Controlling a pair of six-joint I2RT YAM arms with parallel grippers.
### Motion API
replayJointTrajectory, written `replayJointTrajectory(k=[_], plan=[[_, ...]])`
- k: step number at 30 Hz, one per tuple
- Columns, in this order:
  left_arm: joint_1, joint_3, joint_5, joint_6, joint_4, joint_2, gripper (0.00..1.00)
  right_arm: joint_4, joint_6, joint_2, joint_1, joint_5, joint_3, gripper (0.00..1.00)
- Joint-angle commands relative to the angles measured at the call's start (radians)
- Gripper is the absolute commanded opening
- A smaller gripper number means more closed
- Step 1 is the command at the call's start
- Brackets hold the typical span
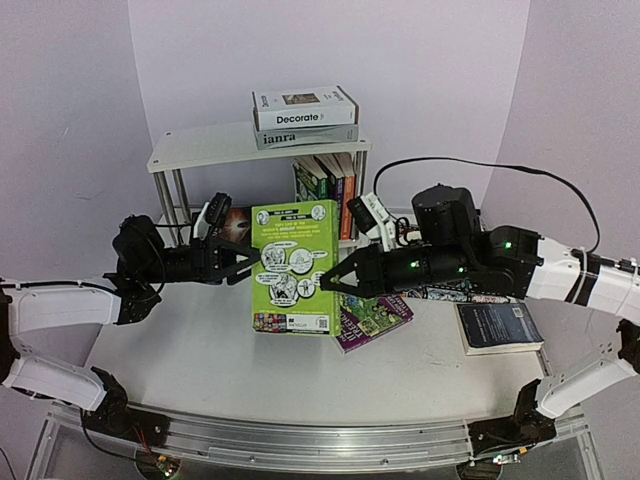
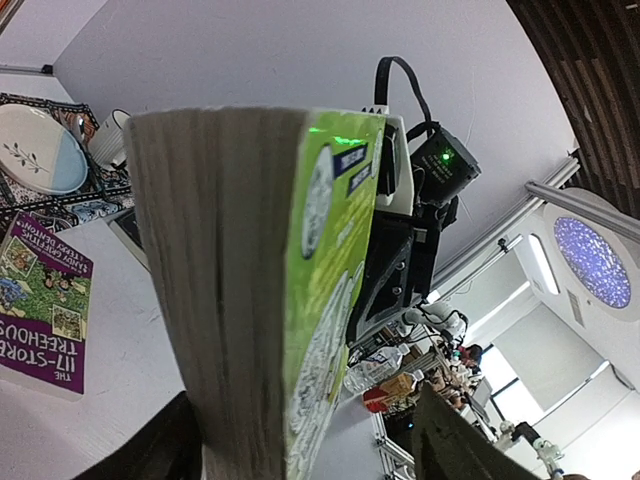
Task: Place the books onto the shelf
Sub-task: Pass from the left arm to the right
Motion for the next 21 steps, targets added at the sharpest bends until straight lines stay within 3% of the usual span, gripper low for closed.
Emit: replayJointTrajectory(k=[1, 3, 5, 10, 15, 21], plan=[[0.022, 0.018, -0.012, 0.027, 0.062, -0.017, 0.85, 0.013, -0.05, -0.019, -0.002, 0.085, -0.027, 0.05], [0.045, 0.01, -0.027, 0.076, -0.005, -0.039, 0.93, 0.012, -0.072, -0.027, -0.002, 0.145, -0.05, 0.0], [0.058, 0.033, -0.088, 0.174, -0.18, -0.077, 0.98, 0.012, -0.102, -0.03, -0.002, 0.213, -0.069, 0.0], [0.064, 0.089, -0.336, 0.399, -0.549, -0.207, 1.0, 0.04, -0.17, -0.008, -0.002, 0.442, -0.108, 0.0], [0.064, 0.191, -0.591, 0.559, -0.836, -0.274, 1.0, 0.222, -0.236, 0.056, -0.002, 0.519, -0.147, 0.0], [0.064, 0.227, -0.682, 0.647, -0.914, -0.333, 1.0, 0.448, -0.337, 0.205, -0.001, 0.606, -0.119, 0.0]])
